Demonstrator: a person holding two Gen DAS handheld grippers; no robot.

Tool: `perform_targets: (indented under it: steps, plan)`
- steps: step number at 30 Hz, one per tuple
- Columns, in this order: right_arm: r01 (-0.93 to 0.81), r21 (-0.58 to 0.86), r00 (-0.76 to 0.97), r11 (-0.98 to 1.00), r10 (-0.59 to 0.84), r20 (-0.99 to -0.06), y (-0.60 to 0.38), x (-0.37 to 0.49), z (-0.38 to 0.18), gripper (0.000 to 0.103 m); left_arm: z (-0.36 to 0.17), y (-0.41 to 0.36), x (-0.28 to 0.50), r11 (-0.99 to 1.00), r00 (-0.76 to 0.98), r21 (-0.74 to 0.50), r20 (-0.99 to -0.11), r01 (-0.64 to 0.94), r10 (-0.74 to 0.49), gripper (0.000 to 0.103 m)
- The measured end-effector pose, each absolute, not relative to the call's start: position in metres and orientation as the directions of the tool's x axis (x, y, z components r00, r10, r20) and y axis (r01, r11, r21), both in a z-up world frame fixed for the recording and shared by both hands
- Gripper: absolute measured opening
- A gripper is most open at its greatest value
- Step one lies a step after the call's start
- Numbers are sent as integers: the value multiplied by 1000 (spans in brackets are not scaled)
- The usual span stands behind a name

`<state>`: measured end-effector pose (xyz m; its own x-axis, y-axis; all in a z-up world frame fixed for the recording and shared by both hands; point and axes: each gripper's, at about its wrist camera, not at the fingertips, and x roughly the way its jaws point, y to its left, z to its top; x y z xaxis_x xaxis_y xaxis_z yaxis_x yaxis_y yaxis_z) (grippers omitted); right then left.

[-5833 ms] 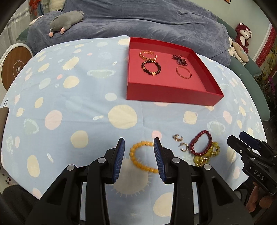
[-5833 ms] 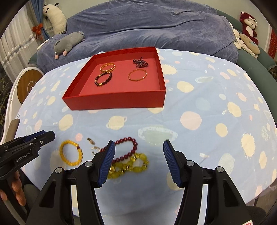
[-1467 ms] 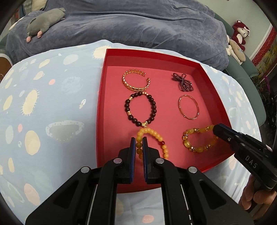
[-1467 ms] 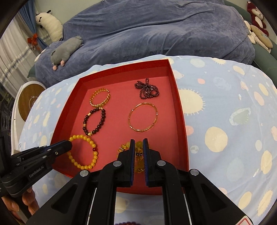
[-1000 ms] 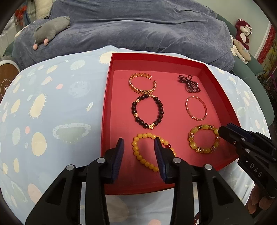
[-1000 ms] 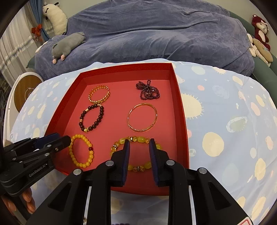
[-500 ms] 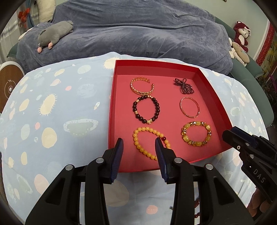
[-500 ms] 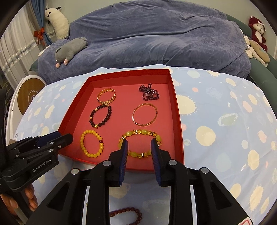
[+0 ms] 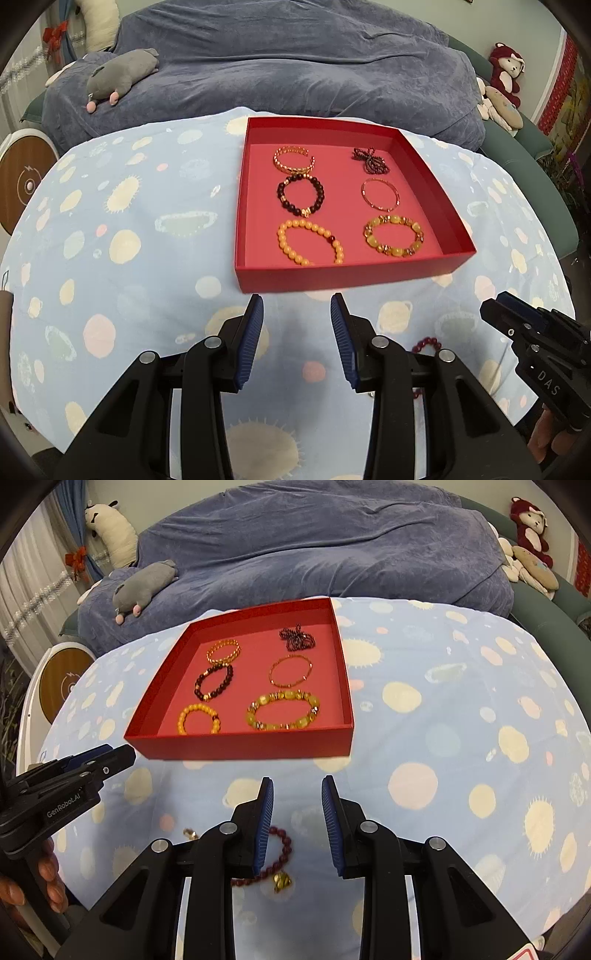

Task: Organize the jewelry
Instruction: 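Withdraw both tools from the red box toward the remaining jewelry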

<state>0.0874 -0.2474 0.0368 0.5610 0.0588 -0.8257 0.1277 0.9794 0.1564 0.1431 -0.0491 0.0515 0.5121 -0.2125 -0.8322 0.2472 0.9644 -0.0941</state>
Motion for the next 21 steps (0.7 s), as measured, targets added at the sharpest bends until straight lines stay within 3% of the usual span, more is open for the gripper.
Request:
perform_targets:
  steps: [21]
  plan:
    - [127, 176, 505, 976, 89, -859, -224, 31, 5, 27, 23, -23, 69, 973, 462, -98, -867, 209, -187, 36]
